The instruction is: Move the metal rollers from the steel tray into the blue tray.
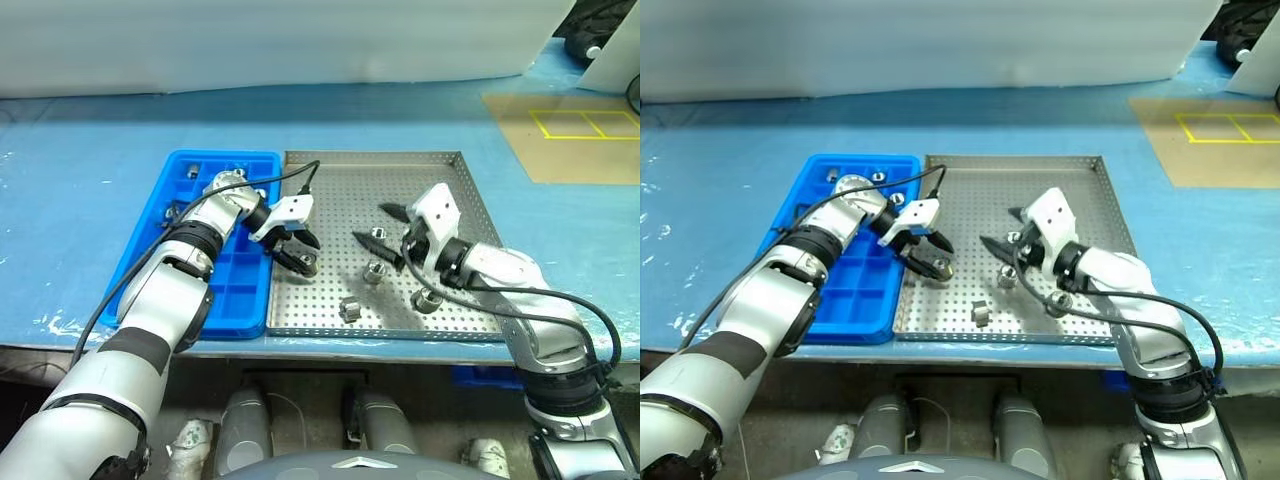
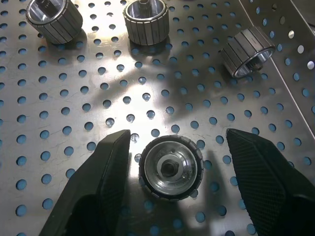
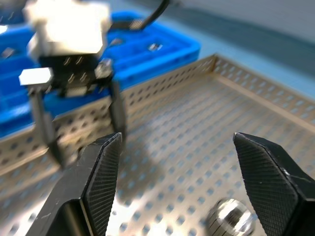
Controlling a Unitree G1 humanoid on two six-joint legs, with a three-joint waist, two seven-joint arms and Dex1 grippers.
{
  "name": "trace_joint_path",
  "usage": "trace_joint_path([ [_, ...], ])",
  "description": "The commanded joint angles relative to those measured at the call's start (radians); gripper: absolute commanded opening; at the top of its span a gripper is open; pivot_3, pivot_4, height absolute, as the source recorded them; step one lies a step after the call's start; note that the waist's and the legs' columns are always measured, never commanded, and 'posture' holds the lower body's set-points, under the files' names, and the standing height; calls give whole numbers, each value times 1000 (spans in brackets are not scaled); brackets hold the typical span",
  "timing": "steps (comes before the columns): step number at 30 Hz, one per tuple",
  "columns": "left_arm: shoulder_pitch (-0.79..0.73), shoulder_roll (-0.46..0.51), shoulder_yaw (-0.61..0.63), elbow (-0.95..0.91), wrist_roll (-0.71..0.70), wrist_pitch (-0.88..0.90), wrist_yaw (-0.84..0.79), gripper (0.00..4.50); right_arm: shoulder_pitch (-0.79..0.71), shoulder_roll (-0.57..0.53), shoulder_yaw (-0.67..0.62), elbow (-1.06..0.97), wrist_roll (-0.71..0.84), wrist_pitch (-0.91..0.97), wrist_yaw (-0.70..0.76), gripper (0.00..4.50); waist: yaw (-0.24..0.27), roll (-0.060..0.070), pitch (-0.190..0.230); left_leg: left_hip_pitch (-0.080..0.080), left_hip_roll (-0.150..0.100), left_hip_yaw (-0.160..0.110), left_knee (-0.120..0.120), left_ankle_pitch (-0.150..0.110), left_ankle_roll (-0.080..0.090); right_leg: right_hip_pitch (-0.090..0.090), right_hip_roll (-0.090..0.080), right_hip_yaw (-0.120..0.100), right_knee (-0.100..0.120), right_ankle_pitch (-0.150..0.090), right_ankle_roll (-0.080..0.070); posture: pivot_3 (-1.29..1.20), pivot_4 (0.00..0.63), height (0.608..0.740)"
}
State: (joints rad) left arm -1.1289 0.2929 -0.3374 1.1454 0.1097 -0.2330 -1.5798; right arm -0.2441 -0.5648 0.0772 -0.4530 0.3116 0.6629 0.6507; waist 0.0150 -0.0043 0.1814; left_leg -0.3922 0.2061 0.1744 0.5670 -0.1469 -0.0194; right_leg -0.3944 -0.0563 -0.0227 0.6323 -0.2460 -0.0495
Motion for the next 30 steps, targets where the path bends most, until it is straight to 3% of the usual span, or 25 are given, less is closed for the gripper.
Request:
trace_joint_path([
  [1, 21, 1, 2, 2, 17, -10, -1, 3256, 17, -31, -2, -38, -1, -14, 20, 3717, -3, 0, 0, 2, 0, 1, -1, 0, 0, 2, 0, 0, -1, 0, 0, -418, 150, 740],
  [4, 26, 3, 4, -4, 19, -10, -6, 3256, 23, -32, -4, -48, 6, -10, 15, 3717, -4, 0, 0, 9, 0, 2, -4, 0, 1, 9, 0, 0, -8, 1, 1, -417, 150, 740],
  [15, 46, 34, -49, 9, 103, -77, 20, 3256, 15, -5, 14, -50, -7, -16, -28, 3717, -26, 1, 0, 10, 0, 2, -6, -1, 2, 9, 0, 0, -10, 1, 1, -419, 150, 740],
  [18, 44, 31, -49, 14, 112, -76, 34, 2388, 15, -3, 18, -48, -12, -20, -35, 3717, -33, 1, -1, 12, 0, 1, -6, -1, 2, 9, 0, 1, -10, 1, 1, -419, 150, 740],
  [22, 42, 30, -44, 17, 106, -69, 7, 2388, 11, 4, 21, -46, -19, -22, -43, 3717, -34, 1, -1, 12, 0, 2, -7, -1, 2, 9, 1, 1, -10, 1, 1, -419, 150, 740],
  [26, 42, 29, -41, 18, 109, -75, 27, 1602, 7, 9, 20, -40, -28, -28, -52, 3717, -35, 1, -1, 12, 0, 2, -8, -1, 2, 9, 1, 2, -11, 1, 1, -418, 150, 740],
  [30, 43, 23, -20, 13, 91, -76, 27, 1599, 4, 18, 18, -35, -32, -31, -57, 3717, -35, 1, -1, 12, 0, 2, -8, -1, 2, 9, 1, 2, -11, 1, 1, -415, 150, 740],
])
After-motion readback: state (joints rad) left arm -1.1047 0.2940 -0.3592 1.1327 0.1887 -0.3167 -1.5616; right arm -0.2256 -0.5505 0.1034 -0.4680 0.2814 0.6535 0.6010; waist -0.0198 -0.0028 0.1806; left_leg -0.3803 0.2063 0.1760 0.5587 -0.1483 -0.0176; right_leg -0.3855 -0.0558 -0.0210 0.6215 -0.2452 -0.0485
